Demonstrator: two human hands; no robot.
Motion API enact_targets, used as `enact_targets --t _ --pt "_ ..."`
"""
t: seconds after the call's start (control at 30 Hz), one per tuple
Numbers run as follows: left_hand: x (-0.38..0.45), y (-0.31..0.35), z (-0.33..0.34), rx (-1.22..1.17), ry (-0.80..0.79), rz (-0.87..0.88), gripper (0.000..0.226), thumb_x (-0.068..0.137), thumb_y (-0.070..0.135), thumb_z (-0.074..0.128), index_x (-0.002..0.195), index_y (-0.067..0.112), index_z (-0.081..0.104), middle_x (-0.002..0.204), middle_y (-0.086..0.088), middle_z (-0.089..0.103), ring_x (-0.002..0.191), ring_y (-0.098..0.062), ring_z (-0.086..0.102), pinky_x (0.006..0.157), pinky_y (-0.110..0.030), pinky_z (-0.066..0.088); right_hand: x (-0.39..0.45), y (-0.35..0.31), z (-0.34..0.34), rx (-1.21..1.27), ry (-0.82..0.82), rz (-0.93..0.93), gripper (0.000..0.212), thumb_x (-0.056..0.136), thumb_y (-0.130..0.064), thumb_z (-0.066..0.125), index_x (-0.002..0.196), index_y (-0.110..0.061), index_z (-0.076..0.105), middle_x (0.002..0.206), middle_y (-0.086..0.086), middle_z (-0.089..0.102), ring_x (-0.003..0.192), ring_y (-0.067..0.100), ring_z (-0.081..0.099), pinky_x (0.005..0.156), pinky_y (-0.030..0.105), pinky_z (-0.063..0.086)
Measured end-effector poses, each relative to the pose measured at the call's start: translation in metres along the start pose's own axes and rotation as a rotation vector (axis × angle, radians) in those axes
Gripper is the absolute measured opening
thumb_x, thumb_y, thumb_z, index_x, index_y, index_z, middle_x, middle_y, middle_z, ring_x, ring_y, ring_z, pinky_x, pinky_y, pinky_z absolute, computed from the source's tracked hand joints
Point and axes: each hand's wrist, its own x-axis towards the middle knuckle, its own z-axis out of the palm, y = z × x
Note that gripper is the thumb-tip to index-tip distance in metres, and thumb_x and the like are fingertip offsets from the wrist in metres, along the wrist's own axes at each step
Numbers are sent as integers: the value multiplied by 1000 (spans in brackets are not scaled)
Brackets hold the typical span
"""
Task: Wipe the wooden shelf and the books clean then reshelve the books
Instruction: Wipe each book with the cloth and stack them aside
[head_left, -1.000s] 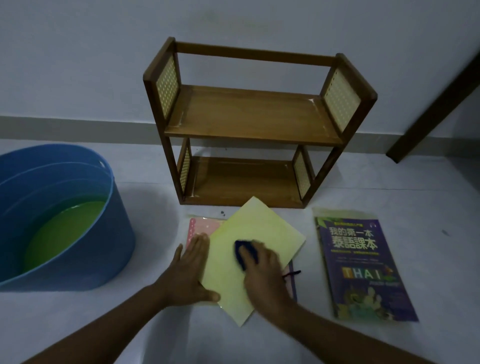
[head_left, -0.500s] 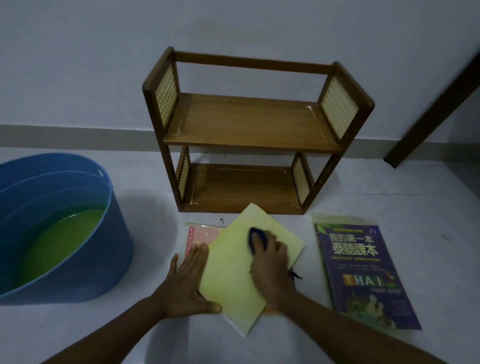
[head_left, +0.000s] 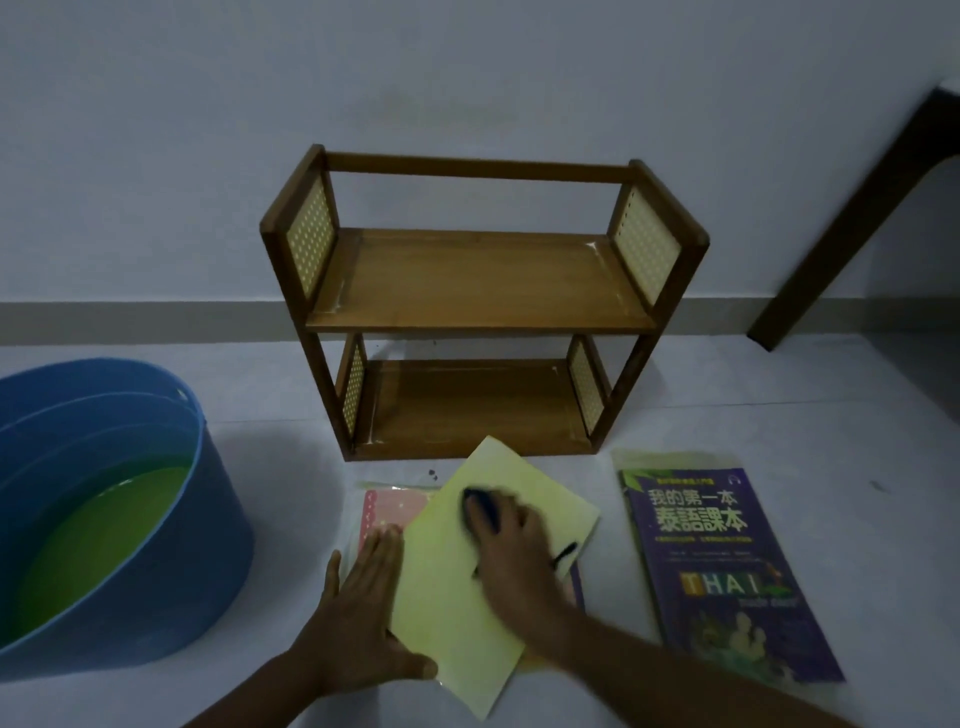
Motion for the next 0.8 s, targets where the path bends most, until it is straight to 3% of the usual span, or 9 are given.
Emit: enact_targets --t 0.1,0.17,0.27,0.4,0.5,0.63,0.73,0.8 --pt "-1 -1 1 14 15 12 144 52 98 44 141 14 -32 150 5 -36 141 -16 -32 113 -48 -15 -43 -33 23 63 -57 -392 75 60 -47 65 131 -35 44 128 2 59 94 26 65 77 36 58" --pt "-2 -1 3 28 2 -2 145 51 99 42 140 12 -33 150 4 -37 140 -17 -33 113 -49 -15 -44 -18 18 39 -80 -394 84 57 -44 71 134 -34 40 135 3 54 103 28 61 85 38 54" --pt "0 2 2 47 -30 -18 148 50 100 41 139 9 -33 148 1 -39 139 -19 -33 112 -49 -16 -31 39 -5 68 -4 -27 89 60 -24 75 141 -29 39 144 10 42 116 39 49 101 43 42" --pt "2 2 1 34 -42 -23 148 50 99 42 138 9 -35 148 0 -40 140 -20 -32 111 -49 -17 -41 110 -23 77 157 431 68 67 -2 75 131 -11 55 123 27 55 97 50 55 79 53 50" --pt "1 0 2 29 -39 -19 147 51 98 42 137 8 -36 148 1 -40 141 -20 -31 112 -49 -16 -59 121 -17 38 10 526 60 85 -16 65 140 -12 44 138 25 46 116 47 47 92 52 44" --pt "1 0 3 32 -54 -2 146 53 98 43 136 9 -37 147 2 -41 140 -19 -32 113 -50 -16 -75 97 -15 -91 -41 215 89 58 -47 71 139 -22 45 141 15 50 124 39 46 83 57 49" --pt "2 -4 4 10 -70 5 145 54 97 44 136 11 -39 148 2 -41 140 -19 -32 113 -51 -17 -81 64 -12 -160 -69 -212 103 45 -58 63 142 -32 40 147 7 45 132 30 34 95 59 39" --pt "3 -6 2 5 -81 22 143 55 96 44 136 12 -40 148 3 -40 140 -18 -31 114 -51 -18 -80 55 3 -180 -126 -366 99 47 -63 62 140 -32 43 146 7 46 132 30 35 102 57 28"
